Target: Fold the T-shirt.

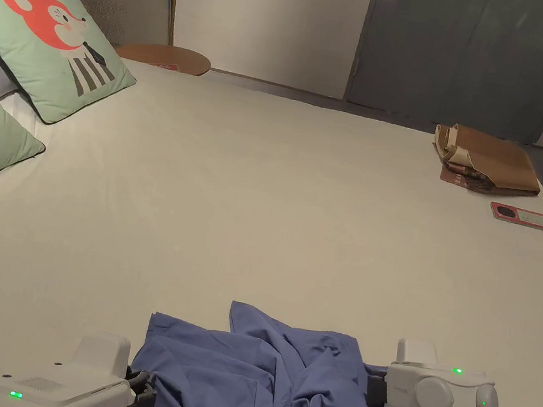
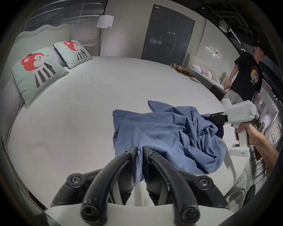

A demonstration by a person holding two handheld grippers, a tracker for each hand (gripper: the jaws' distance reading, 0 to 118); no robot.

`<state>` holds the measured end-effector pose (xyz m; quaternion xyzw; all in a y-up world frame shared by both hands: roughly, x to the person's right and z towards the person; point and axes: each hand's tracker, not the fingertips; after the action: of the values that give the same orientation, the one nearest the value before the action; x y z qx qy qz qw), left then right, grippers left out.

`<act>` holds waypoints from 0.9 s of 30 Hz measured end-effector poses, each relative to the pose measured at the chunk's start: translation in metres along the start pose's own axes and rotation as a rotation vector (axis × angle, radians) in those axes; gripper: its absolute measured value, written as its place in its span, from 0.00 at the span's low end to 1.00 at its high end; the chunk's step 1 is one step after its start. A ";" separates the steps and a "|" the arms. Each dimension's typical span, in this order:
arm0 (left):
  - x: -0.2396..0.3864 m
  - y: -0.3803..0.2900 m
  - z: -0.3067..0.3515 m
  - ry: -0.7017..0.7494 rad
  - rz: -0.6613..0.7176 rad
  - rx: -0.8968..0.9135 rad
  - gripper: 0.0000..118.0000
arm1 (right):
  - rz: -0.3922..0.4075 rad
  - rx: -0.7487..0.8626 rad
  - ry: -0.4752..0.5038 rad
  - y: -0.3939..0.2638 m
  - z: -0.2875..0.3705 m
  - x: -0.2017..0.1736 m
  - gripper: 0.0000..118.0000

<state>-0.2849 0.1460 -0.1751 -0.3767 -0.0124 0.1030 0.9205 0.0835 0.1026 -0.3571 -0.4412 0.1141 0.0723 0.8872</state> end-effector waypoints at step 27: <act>-0.011 0.313 0.046 0.196 -0.108 0.517 0.03 | -0.001 0.691 -0.255 0.200 0.224 0.109 0.08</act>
<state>-0.3562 0.3935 -0.3595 -0.1365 0.0836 0.0167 0.9870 0.1742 0.4044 -0.4089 -0.1032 0.0201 0.0837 0.9909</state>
